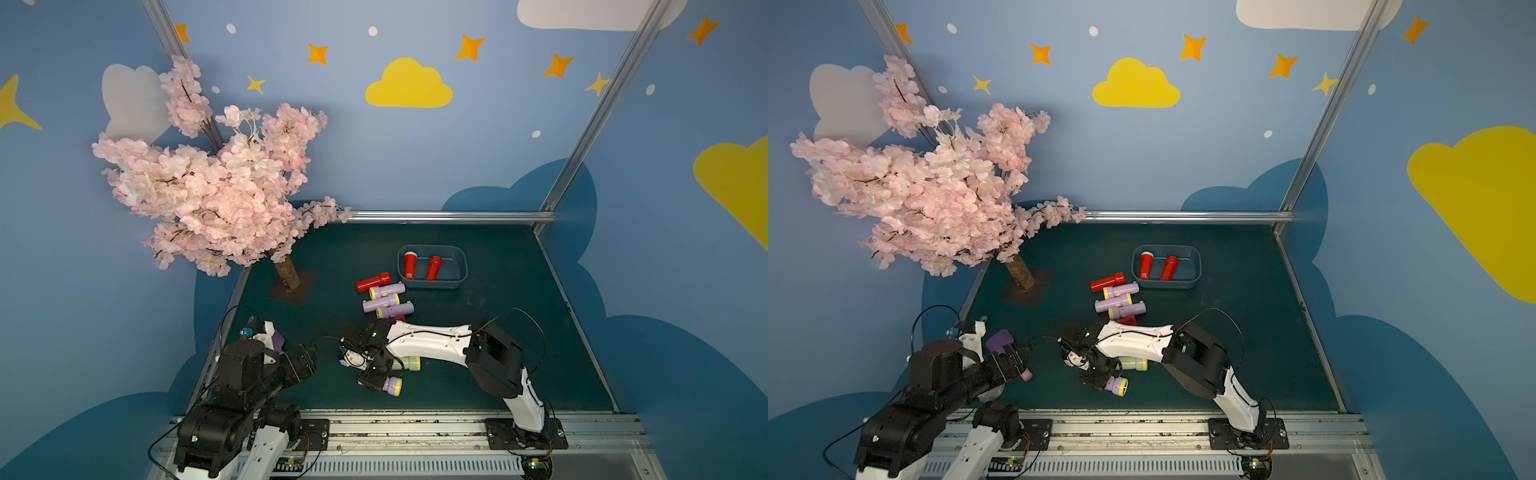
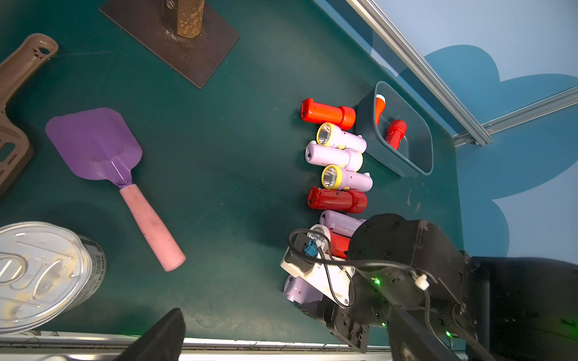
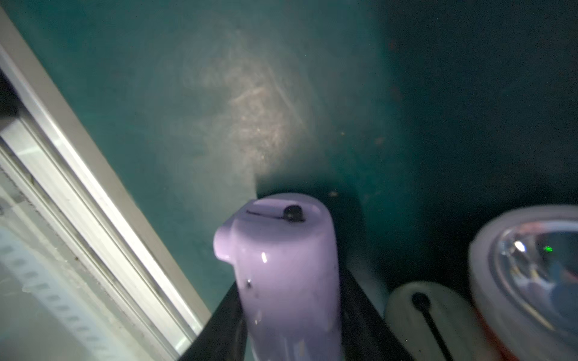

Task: Put the flashlights into the storage boxes
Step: Pick up the flashlight from the center of the board.

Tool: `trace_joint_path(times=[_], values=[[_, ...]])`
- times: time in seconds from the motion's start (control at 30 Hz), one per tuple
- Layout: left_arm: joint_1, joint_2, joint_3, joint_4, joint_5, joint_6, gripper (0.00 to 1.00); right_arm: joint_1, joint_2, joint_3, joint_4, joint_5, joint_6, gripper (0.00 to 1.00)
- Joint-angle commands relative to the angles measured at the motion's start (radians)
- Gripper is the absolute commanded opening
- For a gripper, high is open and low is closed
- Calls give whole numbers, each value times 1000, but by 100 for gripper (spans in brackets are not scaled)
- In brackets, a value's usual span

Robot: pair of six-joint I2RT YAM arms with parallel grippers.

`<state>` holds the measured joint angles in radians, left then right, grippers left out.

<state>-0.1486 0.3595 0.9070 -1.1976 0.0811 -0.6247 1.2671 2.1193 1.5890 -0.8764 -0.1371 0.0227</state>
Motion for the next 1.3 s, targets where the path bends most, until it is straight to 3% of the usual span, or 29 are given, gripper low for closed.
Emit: trace_joint_path(times=[0.0, 0.1, 0.17, 0.7, 0.97, 1.27], values=[[3, -21, 14, -31, -7, 11, 99, 9, 26, 19, -23, 11, 9, 39], [3, -26, 11, -34, -9, 12, 99, 9, 14, 16, -28, 49, 21, 28], [3, -27, 10, -33, -9, 16, 99, 9, 7, 20, -37, 68, 26, 25], [3, 77, 20, 74, 6, 83, 99, -42, -96, 133, -230, 127, 76, 25], [3, 235, 42, 206, 54, 157, 99, -161, -121, 245, -333, 180, 98, 25], [3, 413, 61, 372, 145, 194, 99, -330, -32, 445, -404, 249, 92, 25]])
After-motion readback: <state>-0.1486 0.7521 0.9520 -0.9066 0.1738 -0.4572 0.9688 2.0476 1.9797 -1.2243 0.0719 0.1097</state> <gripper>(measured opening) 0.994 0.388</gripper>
